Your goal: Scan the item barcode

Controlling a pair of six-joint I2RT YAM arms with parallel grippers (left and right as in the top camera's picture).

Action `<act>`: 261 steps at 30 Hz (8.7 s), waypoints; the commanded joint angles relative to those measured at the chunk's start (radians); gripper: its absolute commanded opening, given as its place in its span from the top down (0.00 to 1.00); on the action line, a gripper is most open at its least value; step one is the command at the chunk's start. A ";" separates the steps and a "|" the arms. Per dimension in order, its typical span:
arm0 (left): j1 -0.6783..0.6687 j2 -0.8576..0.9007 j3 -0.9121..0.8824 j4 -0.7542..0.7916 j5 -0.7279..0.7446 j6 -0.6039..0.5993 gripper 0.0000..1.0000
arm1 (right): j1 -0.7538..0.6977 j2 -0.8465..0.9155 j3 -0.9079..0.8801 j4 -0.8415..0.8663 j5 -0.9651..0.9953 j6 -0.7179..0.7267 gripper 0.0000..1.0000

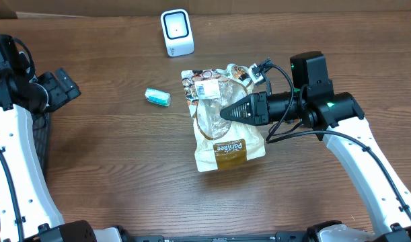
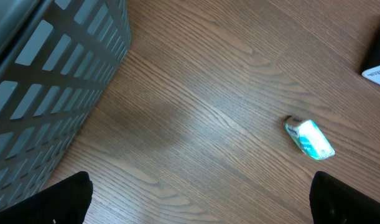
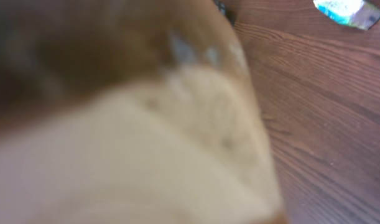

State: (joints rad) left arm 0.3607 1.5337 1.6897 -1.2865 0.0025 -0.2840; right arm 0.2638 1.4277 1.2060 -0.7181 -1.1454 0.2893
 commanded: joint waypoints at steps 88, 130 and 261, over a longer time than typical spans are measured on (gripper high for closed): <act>-0.001 0.000 0.007 0.003 -0.016 0.019 0.01 | 0.382 0.940 0.855 0.570 1.825 -0.946 0.96; -0.001 0.000 0.007 0.003 -0.016 0.019 0.00 | -0.735 0.239 0.420 -0.489 0.601 0.018 0.96; -0.001 0.000 0.007 0.004 -0.016 0.019 0.00 | 0.378 0.813 0.726 -0.018 1.019 -0.238 0.96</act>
State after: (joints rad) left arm 0.3607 1.5337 1.6897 -1.2861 -0.0051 -0.2836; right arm 0.6548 2.3562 1.9182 -0.7074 -0.2531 0.0502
